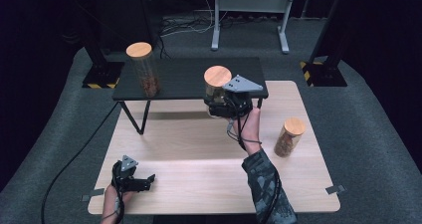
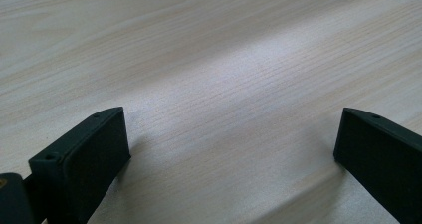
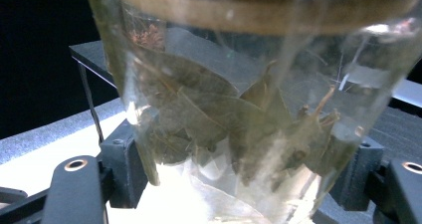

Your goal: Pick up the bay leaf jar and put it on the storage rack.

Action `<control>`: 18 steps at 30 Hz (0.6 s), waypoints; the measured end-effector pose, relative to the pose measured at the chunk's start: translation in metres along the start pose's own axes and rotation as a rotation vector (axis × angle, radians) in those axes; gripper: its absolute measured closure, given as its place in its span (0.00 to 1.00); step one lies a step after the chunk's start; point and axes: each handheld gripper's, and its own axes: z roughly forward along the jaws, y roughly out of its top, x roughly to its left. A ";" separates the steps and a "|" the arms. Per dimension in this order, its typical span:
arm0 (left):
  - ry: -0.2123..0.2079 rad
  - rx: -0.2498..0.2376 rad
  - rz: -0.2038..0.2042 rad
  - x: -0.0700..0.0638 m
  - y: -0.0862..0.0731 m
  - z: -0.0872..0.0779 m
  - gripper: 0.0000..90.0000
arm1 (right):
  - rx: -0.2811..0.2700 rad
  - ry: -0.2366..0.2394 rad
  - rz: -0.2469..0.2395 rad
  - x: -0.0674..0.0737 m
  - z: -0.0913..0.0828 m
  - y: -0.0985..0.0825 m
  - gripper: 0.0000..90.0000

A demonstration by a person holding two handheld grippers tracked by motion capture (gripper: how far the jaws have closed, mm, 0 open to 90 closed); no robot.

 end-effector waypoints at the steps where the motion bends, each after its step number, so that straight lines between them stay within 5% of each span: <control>1: 0.000 0.000 0.000 0.000 0.000 0.000 0.00 | 0.000 -0.001 -0.002 0.000 0.000 0.002 0.28; 18: -0.001 0.001 0.000 0.000 0.000 0.000 0.00 | -0.010 -0.013 -0.015 -0.004 0.001 0.024 0.28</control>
